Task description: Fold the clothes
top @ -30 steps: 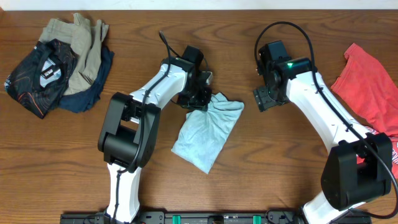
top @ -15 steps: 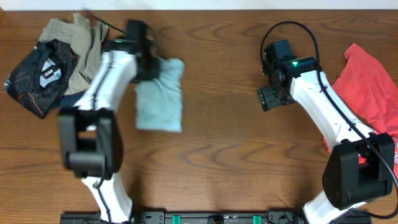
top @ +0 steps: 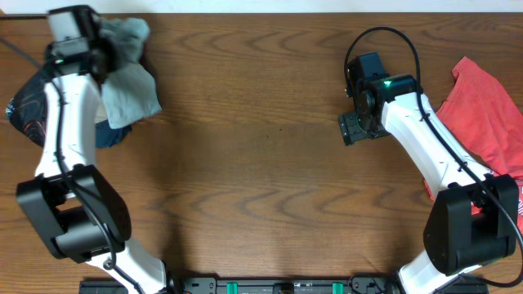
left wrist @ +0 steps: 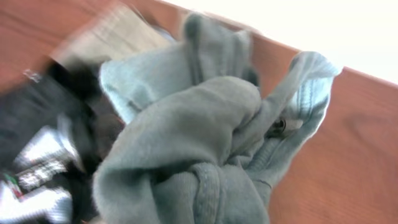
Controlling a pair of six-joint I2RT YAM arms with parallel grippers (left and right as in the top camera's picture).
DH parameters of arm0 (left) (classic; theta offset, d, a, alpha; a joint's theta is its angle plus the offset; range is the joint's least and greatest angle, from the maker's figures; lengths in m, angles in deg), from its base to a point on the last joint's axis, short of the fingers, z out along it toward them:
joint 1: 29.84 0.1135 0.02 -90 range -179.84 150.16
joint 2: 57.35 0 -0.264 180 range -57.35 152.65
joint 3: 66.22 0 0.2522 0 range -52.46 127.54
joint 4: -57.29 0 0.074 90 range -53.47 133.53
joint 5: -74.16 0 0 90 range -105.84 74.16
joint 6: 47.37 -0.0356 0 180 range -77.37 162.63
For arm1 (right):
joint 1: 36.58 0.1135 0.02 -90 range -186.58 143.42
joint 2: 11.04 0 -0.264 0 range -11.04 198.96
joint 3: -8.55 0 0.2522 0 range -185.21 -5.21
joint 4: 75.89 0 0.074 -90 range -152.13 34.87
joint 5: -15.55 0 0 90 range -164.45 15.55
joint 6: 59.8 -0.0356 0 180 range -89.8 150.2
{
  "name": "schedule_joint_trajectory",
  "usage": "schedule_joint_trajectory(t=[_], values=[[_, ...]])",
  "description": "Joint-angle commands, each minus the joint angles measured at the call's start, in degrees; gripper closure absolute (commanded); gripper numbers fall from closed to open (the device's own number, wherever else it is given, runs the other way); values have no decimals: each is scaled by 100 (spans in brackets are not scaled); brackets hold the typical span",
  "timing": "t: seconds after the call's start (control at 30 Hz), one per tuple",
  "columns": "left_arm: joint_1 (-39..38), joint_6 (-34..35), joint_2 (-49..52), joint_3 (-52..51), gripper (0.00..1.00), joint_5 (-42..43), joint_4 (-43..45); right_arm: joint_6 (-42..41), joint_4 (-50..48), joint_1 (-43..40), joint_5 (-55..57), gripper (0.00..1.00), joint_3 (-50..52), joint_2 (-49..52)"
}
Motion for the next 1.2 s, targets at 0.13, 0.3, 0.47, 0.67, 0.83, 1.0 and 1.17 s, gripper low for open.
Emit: schedule_joint_trajectory(t=[0.13, 0.3, 0.47, 0.67, 0.83, 1.0, 1.17], values=[[667, -33, -258, 114, 94, -61, 999, -354, 4, -55, 39, 19, -52, -26], [984, 116, -214, 111, 94, -63, 1419, -393, 24, -55, 39, 19, -50, -26], [1174, 116, 17, 111, 94, -68, 1436, -391, 46, -55, 39, 19, -50, -26], [1445, 116, 286, 111, 67, -68, 1488, -391, 48, -55, 37, 18, -52, -26], [1624, 116, 315, 111, 8, -66, 1473, -389, 48, -55, 39, 17, -52, -26], [1628, 116, 173, 114, 2, 299, 1410, -389, 42, -55, 42, 16, -52, -26], [1355, 118, 74, 114, 2, 1069, 1204, -393, -170, -55, -85, 10, -50, -26]])
